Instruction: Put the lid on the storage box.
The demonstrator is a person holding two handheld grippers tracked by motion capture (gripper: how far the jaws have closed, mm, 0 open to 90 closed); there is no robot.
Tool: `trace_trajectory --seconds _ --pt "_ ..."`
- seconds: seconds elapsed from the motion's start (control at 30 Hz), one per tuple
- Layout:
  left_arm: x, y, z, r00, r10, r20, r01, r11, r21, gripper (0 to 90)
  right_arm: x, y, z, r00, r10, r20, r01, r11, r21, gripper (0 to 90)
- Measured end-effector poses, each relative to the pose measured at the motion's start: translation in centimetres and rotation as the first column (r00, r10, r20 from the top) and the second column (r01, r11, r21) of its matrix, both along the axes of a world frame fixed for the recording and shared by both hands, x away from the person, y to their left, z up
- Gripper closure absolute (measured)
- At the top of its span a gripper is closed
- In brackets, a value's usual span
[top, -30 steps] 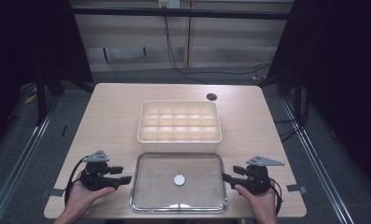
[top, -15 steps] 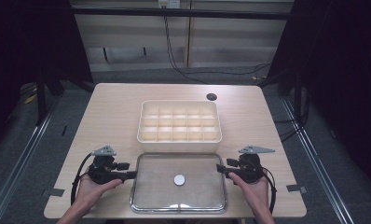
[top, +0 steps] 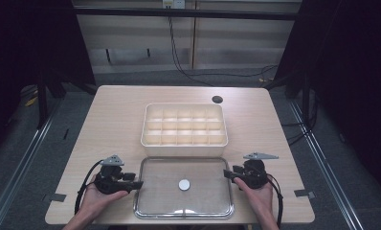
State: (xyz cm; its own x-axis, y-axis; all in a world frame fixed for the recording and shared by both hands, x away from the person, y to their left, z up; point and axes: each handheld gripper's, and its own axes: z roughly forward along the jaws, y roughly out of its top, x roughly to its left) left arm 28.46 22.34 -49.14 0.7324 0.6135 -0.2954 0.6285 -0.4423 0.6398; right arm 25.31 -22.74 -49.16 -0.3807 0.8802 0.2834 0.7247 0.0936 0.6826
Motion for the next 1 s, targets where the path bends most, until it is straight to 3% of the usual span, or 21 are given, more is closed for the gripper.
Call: trace_trajectory --seconds 0.47,0.63,0.87,0.9,0.93,0.97,1.0 --pt "-0.2 -0.6 -0.3 0.9996 -0.027 -0.001 0.027 0.9995 -0.016 48.8 0.3 0.9 -0.7 1.0 0.009 -0.003 -0.009 0.9976 -0.068 51.5" --pt "-0.3 -0.7 -0.4 0.9992 -0.04 0.003 0.041 0.9991 -0.012 50.4 0.3 0.8 -0.7 1.0 0.004 -0.008 -0.005 0.9983 -0.058 52.3" --pt "-0.3 -0.7 -0.3 0.9991 -0.042 0.0 0.042 0.999 -0.015 50.5 0.3 0.8 -0.9 0.9998 -0.013 -0.013 0.012 0.9999 -0.006 52.0" --pt "-0.4 -0.8 -0.3 0.9992 -0.04 0.0 0.04 0.9991 -0.012 50.2 0.3 0.3 -1.1 0.9986 -0.041 -0.032 0.043 0.9968 0.067 52.2" --pt "-0.4 -0.8 -0.3 0.9992 -0.04 0.0 0.04 0.9991 -0.012 50.0 0.3 0.1 -1.2 0.9976 -0.051 -0.047 0.055 0.9933 0.102 52.7" --pt "-0.4 -0.8 -0.3 0.9992 -0.041 -0.001 0.041 0.9991 -0.012 49.9 0.3 -0.1 -1.3 0.9966 -0.06 -0.057 0.067 0.9889 0.133 53.2" --pt "-0.4 -0.8 -0.3 0.9992 -0.041 -0.001 0.041 0.9991 -0.012 49.9 0.3 -0.1 -1.3 0.9966 -0.06 -0.057 0.067 0.9889 0.133 53.2"
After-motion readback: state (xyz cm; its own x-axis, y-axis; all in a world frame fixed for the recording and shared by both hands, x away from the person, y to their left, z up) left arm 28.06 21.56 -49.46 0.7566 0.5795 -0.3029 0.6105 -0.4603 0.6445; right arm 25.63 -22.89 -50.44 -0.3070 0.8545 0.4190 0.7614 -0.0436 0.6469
